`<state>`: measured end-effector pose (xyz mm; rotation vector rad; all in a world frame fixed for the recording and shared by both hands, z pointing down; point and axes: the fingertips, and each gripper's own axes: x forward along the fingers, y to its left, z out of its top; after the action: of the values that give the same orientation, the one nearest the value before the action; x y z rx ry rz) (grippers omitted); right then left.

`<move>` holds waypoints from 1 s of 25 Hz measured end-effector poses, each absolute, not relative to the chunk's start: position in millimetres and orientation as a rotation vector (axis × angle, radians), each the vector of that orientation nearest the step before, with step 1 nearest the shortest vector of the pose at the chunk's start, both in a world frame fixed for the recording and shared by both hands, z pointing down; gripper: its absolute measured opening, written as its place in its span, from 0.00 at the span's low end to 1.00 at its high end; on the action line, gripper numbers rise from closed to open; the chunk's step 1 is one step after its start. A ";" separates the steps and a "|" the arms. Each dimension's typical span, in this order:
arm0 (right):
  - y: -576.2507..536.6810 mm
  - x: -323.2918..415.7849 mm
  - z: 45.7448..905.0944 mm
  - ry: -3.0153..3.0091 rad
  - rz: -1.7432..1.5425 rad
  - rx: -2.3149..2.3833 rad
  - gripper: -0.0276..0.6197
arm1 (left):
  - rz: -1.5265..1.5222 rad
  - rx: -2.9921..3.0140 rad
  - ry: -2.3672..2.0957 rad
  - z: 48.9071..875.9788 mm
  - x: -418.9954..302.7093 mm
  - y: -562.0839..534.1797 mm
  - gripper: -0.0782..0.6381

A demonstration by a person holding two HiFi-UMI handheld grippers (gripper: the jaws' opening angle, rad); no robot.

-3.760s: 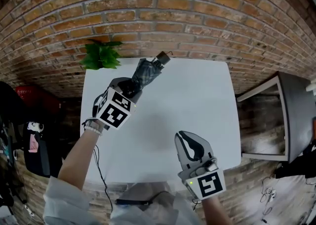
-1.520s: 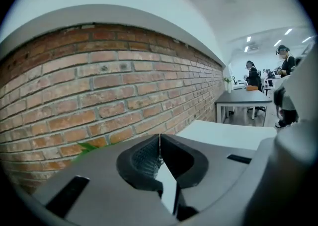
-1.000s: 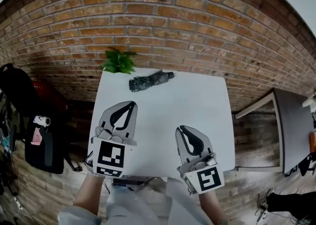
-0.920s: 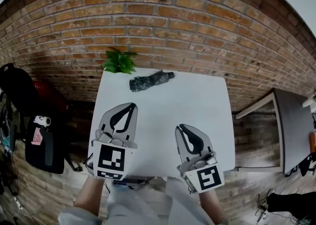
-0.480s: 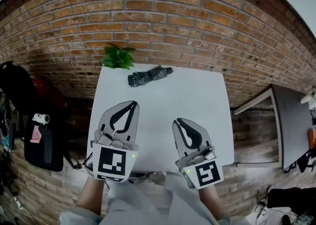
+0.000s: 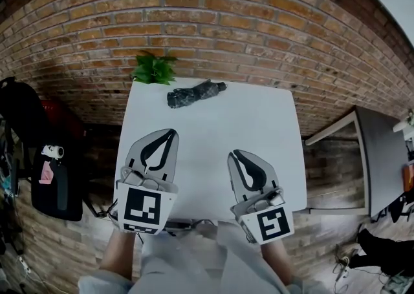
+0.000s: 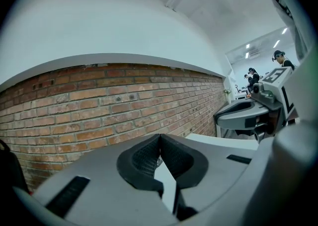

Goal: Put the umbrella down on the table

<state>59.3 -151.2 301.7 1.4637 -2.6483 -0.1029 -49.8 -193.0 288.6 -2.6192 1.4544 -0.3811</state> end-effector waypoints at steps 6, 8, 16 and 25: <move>-154.7 57.8 295.9 -2.668 -0.116 1.501 0.13 | -0.373 -2.625 1.460 288.6 -55.0 -194.6 0.14; -153.9 57.5 299.9 -2.657 -0.108 1.479 0.13 | -0.387 -2.623 1.459 290.4 -56.3 -194.5 0.14; -158.8 50.2 298.7 -2.671 -0.111 1.473 0.13 | -0.416 -2.621 1.476 294.4 -65.9 -196.5 0.14; -162.3 43.3 301.5 -2.667 -0.106 1.471 0.13 | -0.413 -2.626 1.484 297.7 -73.4 -199.9 0.14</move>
<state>43.3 -162.3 301.5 1.4706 -2.6674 -0.1065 -73.4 -199.9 297.7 -2.6257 1.4841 -0.4133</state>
